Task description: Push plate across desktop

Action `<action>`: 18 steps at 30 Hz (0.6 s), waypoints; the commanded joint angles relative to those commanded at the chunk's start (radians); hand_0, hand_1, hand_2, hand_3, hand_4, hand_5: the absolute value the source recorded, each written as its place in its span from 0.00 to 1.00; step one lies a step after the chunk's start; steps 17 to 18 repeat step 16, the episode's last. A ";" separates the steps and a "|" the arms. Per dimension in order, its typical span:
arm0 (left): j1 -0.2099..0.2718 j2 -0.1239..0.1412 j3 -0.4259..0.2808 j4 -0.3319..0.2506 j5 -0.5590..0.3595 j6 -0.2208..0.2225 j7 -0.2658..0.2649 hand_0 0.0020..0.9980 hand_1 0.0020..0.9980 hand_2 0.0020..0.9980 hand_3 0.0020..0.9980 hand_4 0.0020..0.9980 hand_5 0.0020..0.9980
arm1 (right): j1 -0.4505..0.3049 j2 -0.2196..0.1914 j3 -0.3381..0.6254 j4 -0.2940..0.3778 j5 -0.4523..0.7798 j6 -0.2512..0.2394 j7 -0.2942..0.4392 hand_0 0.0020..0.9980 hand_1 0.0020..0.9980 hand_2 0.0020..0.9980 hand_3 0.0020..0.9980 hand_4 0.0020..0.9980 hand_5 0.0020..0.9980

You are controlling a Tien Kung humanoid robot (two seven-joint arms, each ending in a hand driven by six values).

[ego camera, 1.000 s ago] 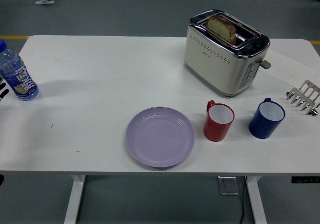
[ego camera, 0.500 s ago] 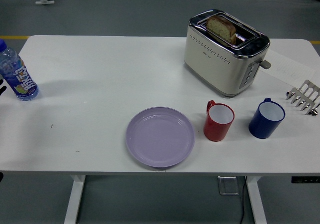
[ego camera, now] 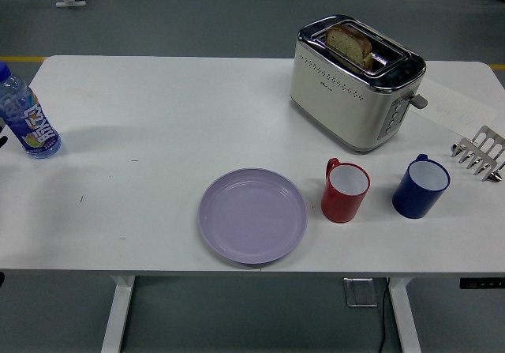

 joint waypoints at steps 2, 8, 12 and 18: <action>-0.001 -0.002 -0.002 0.000 -0.001 -0.001 -0.001 0.76 0.78 0.74 0.68 0.59 1.00 | 0.000 0.000 0.001 0.000 -0.001 0.000 0.000 0.58 0.52 0.61 0.57 0.22 0.53; 0.000 -0.003 -0.001 -0.001 -0.002 -0.002 -0.001 0.75 0.78 0.74 0.68 0.59 1.00 | -0.002 0.000 0.002 -0.001 -0.006 0.002 0.001 0.58 0.52 0.61 0.57 0.22 0.53; 0.005 -0.002 -0.004 0.000 0.001 0.002 0.001 0.75 0.78 0.74 0.67 0.59 1.00 | -0.003 -0.002 -0.006 -0.002 0.004 0.000 0.003 0.58 0.52 0.61 0.57 0.22 0.53; -0.001 -0.001 0.002 0.002 0.000 0.003 0.002 0.75 0.78 0.74 0.67 0.59 1.00 | -0.003 -0.001 -0.020 -0.002 0.027 -0.004 0.008 0.58 0.52 0.61 0.57 0.22 0.53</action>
